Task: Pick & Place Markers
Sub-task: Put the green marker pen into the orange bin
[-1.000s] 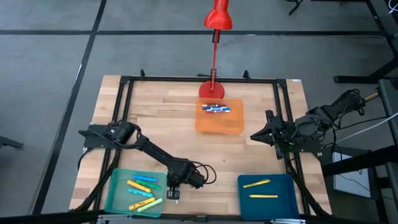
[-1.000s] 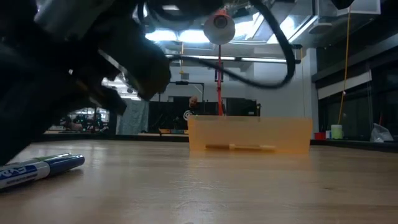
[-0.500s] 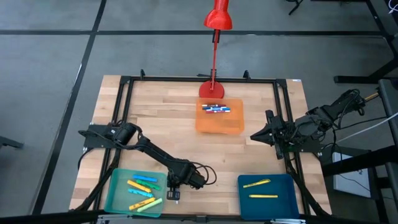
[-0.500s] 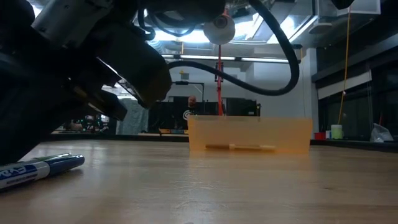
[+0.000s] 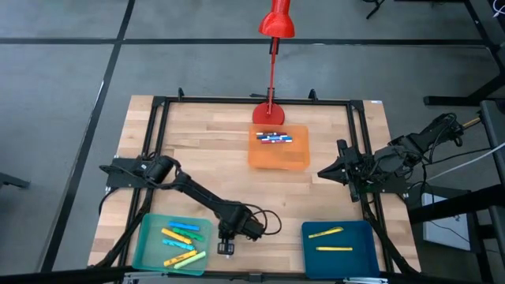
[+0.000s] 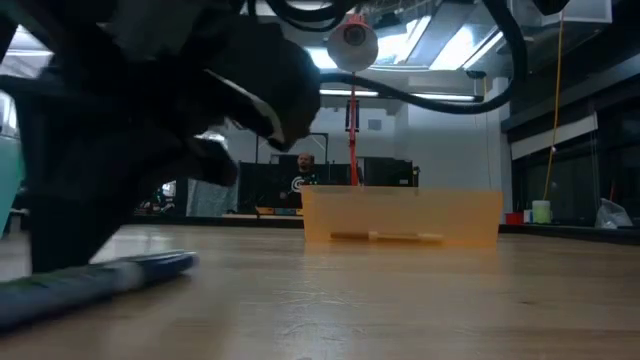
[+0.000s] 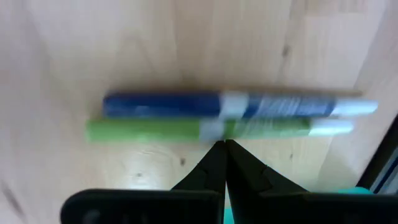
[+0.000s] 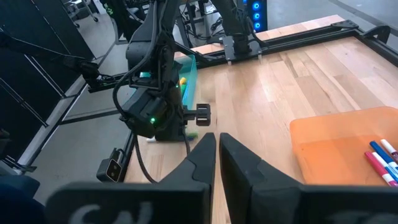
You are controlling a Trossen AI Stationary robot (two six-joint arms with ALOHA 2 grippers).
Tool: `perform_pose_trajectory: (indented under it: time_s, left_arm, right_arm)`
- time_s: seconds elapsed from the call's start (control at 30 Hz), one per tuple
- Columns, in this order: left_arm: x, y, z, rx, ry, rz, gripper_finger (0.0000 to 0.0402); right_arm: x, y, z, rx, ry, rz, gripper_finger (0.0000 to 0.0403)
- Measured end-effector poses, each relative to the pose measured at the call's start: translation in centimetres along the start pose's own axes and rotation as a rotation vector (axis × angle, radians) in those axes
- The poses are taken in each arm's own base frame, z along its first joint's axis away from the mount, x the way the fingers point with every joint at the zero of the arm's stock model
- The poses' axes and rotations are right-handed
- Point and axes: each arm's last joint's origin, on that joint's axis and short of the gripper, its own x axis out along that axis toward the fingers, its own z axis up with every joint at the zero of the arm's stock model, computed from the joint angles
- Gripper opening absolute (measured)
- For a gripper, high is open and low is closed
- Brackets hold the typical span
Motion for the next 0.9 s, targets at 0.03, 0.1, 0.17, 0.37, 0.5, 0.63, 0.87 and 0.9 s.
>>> perform_pose_trajectory:
  time_s: [0.03,0.1,0.17,0.37,0.5,0.63,0.87,0.9]
  left_arm:
    - [-0.1,0.0,0.0,0.000,-0.005,0.007,0.0002]
    - [-0.3,0.2,0.2,-0.006,-0.008,0.011,0.0001]
    - [-0.4,0.4,0.3,-0.011,-0.011,0.007,0.0002]
    - [-1.2,1.1,0.1,-0.034,-0.003,0.023,0.0002]
    - [-3.6,1.0,-0.4,-0.030,-0.077,0.025,0.0001]
    - [-6.3,0.7,-0.5,-0.060,-0.217,-0.017,0.0002]
    - [-8.2,0.8,0.5,-0.117,-0.376,-0.104,0.0003]
    - [-8.3,0.8,0.7,-0.117,-0.392,-0.112,0.0003]
  right_arm:
    - [0.0,0.0,0.0,0.000,0.000,0.000,0.0023]
    - [0.0,0.0,0.0,0.000,0.000,0.000,0.0023]
    - [0.0,0.0,0.0,0.000,0.000,0.000,0.0023]
    - [0.0,0.0,0.0,0.000,0.000,0.000,0.0023]
    - [0.0,0.0,0.0,0.000,0.000,0.000,0.0023]
    - [0.0,0.0,-0.1,-0.003,0.005,-0.002,0.0023]
    - [0.0,0.0,-0.1,-0.003,0.006,-0.003,0.0023]
    - [0.0,0.0,-0.1,-0.003,0.006,-0.003,0.0023]
